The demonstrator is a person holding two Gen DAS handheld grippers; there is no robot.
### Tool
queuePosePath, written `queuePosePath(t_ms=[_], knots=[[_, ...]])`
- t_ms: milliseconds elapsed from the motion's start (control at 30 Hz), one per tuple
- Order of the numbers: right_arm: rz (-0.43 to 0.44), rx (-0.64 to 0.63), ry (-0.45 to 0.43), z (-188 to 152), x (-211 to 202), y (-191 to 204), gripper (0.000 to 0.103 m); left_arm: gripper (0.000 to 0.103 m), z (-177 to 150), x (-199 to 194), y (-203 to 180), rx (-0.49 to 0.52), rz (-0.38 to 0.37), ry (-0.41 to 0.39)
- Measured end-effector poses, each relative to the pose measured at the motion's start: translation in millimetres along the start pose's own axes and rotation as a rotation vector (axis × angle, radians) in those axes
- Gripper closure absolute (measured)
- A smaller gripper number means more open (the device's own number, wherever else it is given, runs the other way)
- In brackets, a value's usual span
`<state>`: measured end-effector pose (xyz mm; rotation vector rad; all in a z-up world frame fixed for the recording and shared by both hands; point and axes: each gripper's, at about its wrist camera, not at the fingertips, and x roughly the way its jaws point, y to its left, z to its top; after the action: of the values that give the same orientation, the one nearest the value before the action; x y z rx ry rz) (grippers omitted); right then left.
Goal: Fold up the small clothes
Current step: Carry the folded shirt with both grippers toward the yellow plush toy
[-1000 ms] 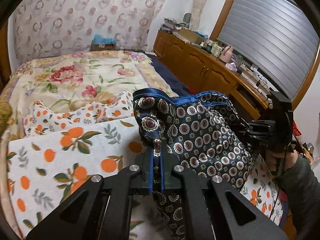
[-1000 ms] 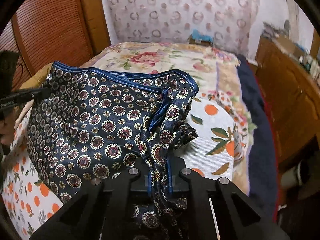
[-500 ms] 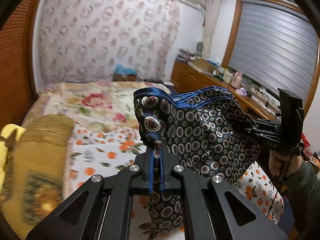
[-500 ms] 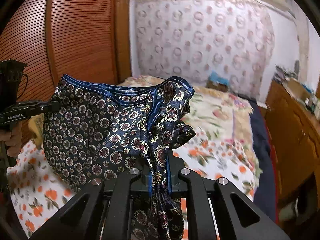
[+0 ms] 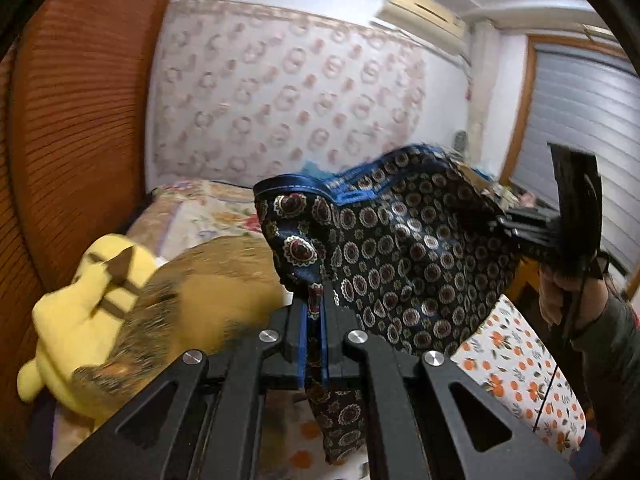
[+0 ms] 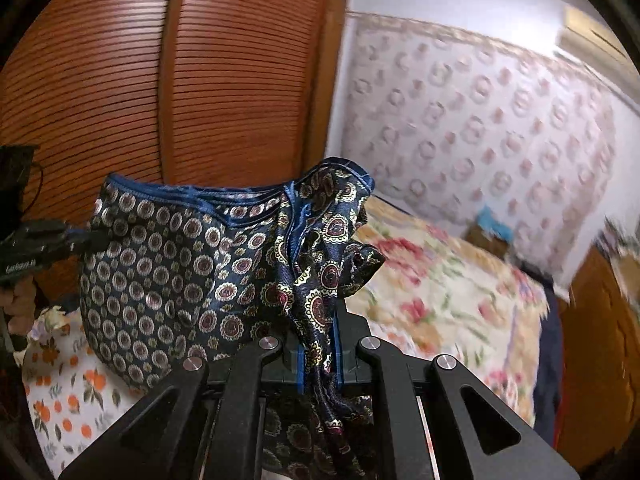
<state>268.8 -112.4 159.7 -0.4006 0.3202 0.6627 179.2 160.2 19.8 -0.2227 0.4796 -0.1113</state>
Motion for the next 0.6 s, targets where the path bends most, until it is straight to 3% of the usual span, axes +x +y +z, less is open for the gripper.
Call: queuePosePath(t_ms=[233, 433, 600], knots=[[0.071, -0.135, -0.015, 51, 76, 27, 0.093, 0.097, -21, -17, 54, -0.112, 0.083, -0.048], [0.14, -0.228, 0.039, 62, 151, 52, 0.093, 0.097, -45, -15, 76, -0.142, 0.164, -0.018], [0.156, -0.158, 0.088, 57, 205, 45, 0.092, 0.097, -59, -10, 85, -0.167, 0.189, 0.019]])
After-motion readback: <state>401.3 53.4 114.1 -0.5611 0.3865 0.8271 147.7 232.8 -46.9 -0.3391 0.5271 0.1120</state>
